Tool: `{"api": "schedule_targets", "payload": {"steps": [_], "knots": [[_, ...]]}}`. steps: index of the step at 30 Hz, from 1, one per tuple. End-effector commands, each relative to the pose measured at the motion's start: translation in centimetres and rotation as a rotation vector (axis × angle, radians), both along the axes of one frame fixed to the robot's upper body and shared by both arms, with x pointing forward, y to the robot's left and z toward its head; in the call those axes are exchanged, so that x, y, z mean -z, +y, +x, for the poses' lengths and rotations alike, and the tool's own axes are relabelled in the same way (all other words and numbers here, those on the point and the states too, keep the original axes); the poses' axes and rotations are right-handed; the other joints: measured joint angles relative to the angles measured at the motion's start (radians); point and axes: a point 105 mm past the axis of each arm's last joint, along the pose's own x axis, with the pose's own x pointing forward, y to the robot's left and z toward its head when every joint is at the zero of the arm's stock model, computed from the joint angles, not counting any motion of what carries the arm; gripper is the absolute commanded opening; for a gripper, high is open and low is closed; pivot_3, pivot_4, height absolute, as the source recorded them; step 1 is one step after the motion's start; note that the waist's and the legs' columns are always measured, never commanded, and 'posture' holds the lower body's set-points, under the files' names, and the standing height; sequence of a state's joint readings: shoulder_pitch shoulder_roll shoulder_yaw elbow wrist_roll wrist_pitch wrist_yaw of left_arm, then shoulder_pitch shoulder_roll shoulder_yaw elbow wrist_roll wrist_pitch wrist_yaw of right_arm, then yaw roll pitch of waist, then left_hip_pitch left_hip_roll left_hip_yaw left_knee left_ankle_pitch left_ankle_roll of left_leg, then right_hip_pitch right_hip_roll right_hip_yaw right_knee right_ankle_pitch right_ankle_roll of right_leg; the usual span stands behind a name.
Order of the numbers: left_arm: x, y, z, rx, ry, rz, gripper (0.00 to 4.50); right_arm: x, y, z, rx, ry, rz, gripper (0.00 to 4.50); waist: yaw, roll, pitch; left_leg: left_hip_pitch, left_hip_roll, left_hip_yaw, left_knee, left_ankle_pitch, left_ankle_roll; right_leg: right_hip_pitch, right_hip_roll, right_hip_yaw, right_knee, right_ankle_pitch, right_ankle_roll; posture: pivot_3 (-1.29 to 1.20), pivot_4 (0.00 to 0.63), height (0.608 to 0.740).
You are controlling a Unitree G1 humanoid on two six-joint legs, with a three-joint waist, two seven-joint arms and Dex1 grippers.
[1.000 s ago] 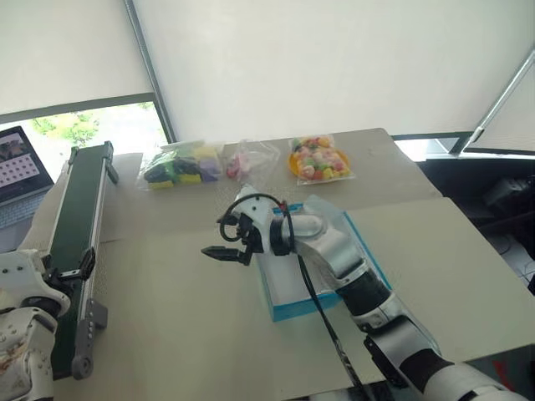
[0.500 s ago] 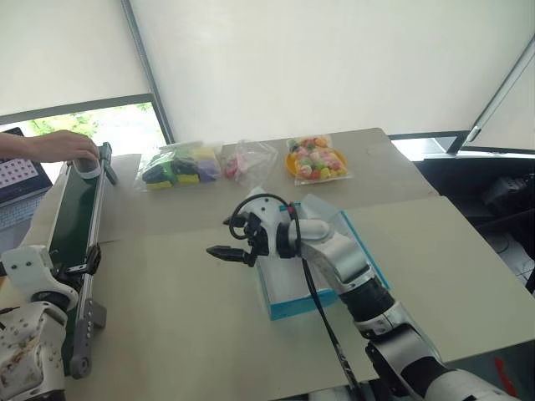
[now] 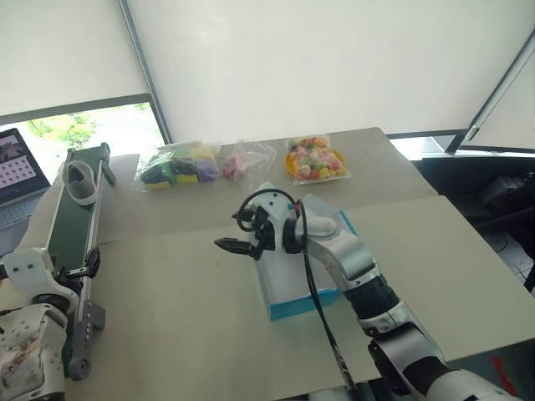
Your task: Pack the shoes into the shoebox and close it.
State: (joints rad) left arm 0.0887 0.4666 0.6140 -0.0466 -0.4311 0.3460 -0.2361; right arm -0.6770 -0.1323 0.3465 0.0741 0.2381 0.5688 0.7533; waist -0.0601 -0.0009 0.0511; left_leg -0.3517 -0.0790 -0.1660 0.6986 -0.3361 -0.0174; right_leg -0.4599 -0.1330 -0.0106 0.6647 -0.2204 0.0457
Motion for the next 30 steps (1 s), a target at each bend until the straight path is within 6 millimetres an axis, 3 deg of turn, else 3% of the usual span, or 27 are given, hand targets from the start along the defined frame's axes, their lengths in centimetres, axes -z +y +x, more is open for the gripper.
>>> {"api": "schedule_targets", "payload": {"steps": [1, 7, 12, 21, 30], "knots": [[-0.5, 0.4, 0.2, -0.062, -0.032, 0.002, 4.50, -1.2, 0.2, -0.1, -0.008, -0.037, 0.025, 4.47, 0.000, 0.000, 0.000, 0.000, 0.000, 0.000, 0.000, 0.000, 0.000, 0.000, 0.000, 0.000, 0.000, 0.000, 0.000, 0.00, 0.150, 0.646], [1.3, 0.2, -0.3, -0.210, -0.003, -0.049, 4.50, -1.1, 0.1, -0.3, -0.011, -0.037, 0.021, 4.47, 0.001, -0.001, 0.000, 0.000, 0.000, 0.000, 0.000, 0.000, 0.000, 0.000, 0.000, 0.000, 0.000, 0.000, 0.000, 0.00, 0.150, 0.646], [2.0, -1.5, 0.4, -0.225, 0.028, -0.054, 4.50, -1.1, 0.3, -0.4, -0.010, -0.031, 0.028, 4.47, 0.008, -0.001, 0.000, 0.000, 0.000, 0.000, 0.000, 0.000, 0.000, 0.000, 0.000, 0.000, 0.000, 0.000, 0.000, 0.00, 0.150, 0.646], [1.6, -0.2, -0.3, -0.366, 0.045, -0.046, 4.50, -0.9, 0.4, -0.7, -0.010, -0.021, 0.034, 4.47, 0.016, -0.001, -0.001, 0.000, 0.000, 0.000, 0.001, 0.001, -0.001, 0.000, 0.000, 0.000, 0.000, 0.000, 0.000, 0.00, 0.150, 0.646], [1.6, 0.2, -0.2, -0.378, 0.053, -0.048, 4.50, -1.1, 0.6, -0.9, -0.011, -0.022, 0.048, 4.47, 0.015, -0.001, -0.001, 0.000, 0.000, 0.000, 0.001, 0.001, -0.001, 0.000, 0.000, 0.000, 0.000, 0.000, 0.000, 0.00, 0.150, 0.646]]}}
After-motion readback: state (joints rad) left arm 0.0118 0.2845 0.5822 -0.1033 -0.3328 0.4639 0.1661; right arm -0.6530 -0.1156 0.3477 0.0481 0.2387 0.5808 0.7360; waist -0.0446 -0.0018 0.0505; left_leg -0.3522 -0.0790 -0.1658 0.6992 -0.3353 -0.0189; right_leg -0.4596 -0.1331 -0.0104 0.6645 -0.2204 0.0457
